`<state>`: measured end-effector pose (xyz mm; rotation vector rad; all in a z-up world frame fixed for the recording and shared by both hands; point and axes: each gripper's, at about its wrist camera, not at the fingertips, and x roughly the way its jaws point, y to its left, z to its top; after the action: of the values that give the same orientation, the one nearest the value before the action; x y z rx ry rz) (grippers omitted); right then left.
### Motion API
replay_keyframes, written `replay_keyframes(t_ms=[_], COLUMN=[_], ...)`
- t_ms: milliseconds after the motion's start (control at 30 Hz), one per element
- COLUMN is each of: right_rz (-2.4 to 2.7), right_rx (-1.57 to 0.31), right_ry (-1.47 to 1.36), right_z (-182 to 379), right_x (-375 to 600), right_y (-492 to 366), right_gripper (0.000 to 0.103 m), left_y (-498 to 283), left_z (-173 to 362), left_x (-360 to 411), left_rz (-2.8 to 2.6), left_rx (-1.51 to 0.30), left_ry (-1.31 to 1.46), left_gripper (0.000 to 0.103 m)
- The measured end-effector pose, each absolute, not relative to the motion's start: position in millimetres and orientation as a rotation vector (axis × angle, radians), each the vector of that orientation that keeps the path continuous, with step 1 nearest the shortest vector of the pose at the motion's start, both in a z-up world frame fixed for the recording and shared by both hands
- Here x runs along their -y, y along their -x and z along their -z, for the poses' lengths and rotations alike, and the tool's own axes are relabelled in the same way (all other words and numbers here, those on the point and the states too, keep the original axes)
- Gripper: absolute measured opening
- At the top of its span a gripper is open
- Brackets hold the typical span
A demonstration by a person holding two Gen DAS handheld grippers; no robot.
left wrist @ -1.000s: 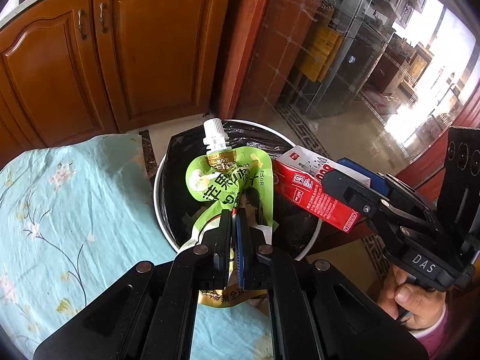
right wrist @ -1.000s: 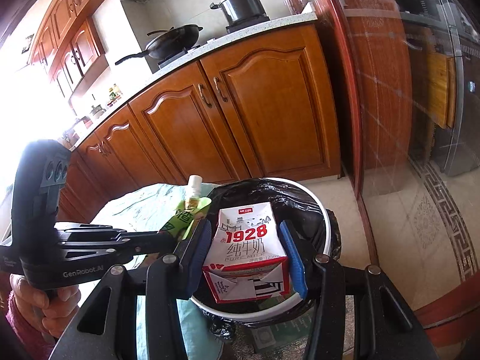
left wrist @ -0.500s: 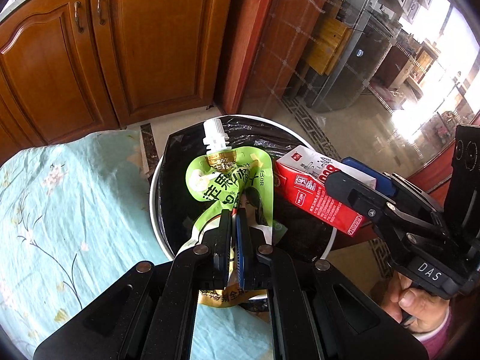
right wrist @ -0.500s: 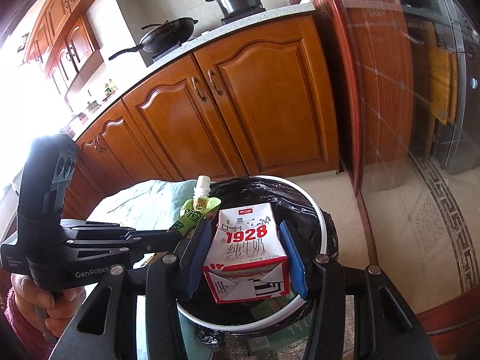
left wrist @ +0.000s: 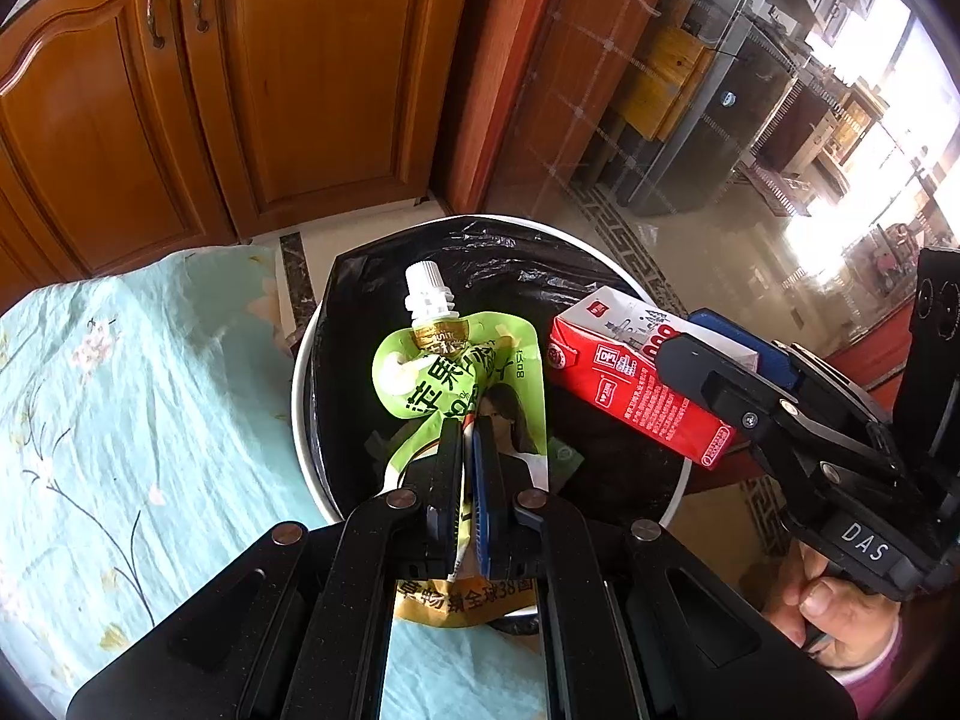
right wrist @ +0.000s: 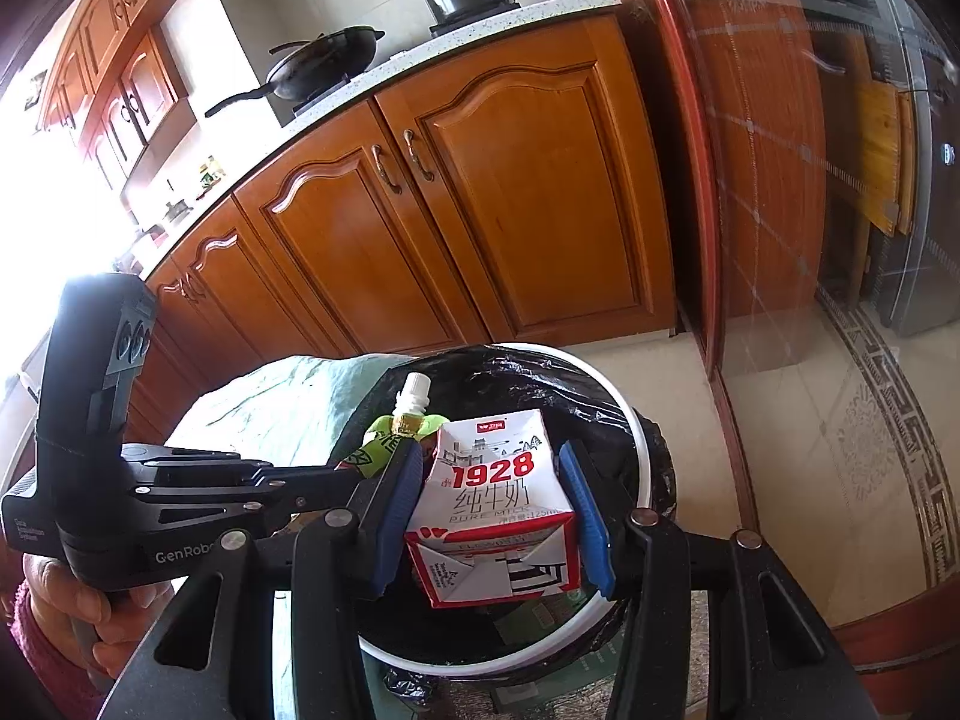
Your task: Collect trash
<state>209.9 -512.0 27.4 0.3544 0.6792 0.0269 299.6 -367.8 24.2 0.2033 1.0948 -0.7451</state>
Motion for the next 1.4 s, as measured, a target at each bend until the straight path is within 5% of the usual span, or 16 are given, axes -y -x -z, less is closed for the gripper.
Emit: replay_keyframes(t_ms=[300, 500, 800, 1000, 1400], right_rz=[-0.031, -0.026, -0.026, -0.041, -0.069], right_rx=[-0.684, -0.676, -0.661, -0.651, -0.583], right_ry=[-0.370, -0.404, -0.412, -0.417, -0.472], right_z=[-24.7, -25.0, -30.2, -34.1, -27.2], right_x=[514.5, 517.6, 513.3, 503.7, 471.3], right_y=[-214.2, -213.8, -205.2, -195.2, -152.3], right_gripper=[0.049, 0.050, 0.051, 0.053, 0.058], left_y=[-299.7, -296.1, -291.1, -282.0, -233.4], left_z=[-21.1, -25.9, -30.5, -27.7, -22.8], left_x=[372.1, 366.2, 353.3, 329.9, 270.4], left_rz=[0.742, 0.733, 0.726, 0.733, 0.635], left_rx=[-1.101, -1.082, -1.076, -1.079, -0.997], left_ry=[-0.217, -0.211, -0.197, -0.130, -0.007], left_gripper=[0.004, 0.023, 0.023, 0.038, 0.043])
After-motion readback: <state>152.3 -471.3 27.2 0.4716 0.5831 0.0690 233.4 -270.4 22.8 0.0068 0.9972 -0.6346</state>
